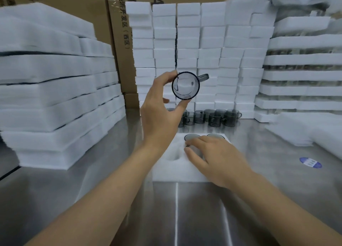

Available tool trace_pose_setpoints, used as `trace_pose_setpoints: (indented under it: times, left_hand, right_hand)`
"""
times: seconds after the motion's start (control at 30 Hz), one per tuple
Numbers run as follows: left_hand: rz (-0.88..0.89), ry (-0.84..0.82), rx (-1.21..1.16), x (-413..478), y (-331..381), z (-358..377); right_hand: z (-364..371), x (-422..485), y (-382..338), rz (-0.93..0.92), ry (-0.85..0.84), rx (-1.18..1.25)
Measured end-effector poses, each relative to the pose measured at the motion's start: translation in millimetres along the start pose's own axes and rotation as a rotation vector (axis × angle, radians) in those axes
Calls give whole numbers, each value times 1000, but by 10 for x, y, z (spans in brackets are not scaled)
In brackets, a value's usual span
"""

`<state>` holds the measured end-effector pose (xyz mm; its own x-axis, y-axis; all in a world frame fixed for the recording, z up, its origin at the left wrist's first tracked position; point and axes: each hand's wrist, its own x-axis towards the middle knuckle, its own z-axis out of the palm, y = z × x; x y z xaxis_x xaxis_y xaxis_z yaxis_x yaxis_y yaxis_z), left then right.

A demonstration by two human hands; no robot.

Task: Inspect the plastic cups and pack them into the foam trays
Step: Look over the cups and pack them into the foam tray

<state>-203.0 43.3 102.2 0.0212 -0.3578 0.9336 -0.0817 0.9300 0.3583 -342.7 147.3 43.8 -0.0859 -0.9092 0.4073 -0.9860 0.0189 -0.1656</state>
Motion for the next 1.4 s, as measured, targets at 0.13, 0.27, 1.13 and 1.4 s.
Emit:
trace_pose_setpoints:
  times: [0.13, 0.27, 1.13, 1.4]
  left_hand:
    - [-143, -52, -108, -46, 74, 24]
    - [-573, -110, -474, 89, 177, 80]
    - [-1106, -333, -785, -44, -12, 74]
    - [-982, -428, -625, -187, -55, 105]
  right_hand:
    - [0, -3, -3, -8, -1, -17]
    - [-3, 3, 3, -18, 6, -30]
    - [62, 38, 43, 112, 415, 139]
    - [36, 63, 136, 79, 592, 157]
